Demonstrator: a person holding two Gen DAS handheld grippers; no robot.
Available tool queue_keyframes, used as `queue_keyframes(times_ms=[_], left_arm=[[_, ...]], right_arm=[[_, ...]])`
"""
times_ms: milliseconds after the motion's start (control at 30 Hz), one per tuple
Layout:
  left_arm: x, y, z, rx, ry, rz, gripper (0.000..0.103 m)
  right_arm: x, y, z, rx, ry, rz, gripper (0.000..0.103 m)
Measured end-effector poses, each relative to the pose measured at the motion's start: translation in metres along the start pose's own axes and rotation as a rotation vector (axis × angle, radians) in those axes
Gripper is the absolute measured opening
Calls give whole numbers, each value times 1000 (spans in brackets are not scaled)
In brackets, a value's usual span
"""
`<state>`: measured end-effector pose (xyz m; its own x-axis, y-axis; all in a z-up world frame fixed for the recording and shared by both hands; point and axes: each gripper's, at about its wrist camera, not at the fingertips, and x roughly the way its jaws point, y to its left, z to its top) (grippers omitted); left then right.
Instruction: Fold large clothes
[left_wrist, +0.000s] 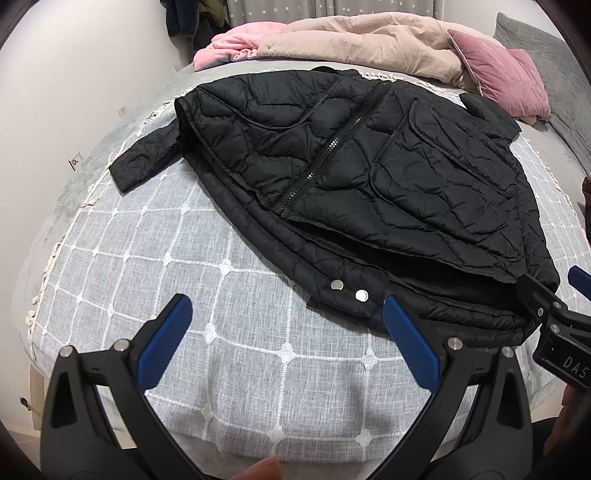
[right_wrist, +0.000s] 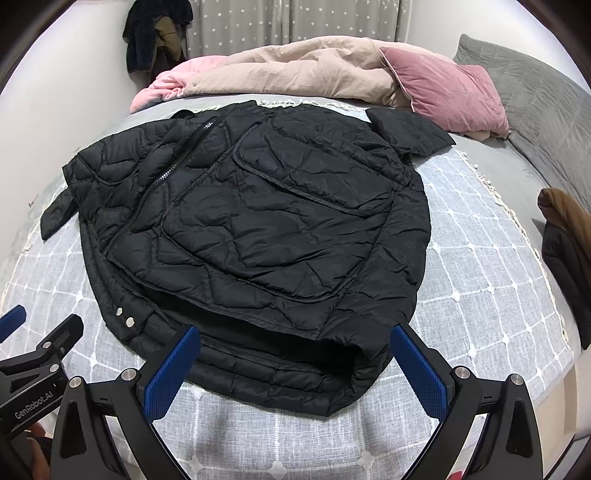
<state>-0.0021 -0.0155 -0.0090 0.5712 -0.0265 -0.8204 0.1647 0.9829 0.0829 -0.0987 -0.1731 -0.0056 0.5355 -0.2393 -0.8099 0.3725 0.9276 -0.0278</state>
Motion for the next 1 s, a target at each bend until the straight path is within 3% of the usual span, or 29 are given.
queue_keyframes(times_ms=[1000], left_arm=[[1, -2, -2, 9, 7, 0, 103]], right_arm=[[1, 0, 0, -1, 3, -2, 103]])
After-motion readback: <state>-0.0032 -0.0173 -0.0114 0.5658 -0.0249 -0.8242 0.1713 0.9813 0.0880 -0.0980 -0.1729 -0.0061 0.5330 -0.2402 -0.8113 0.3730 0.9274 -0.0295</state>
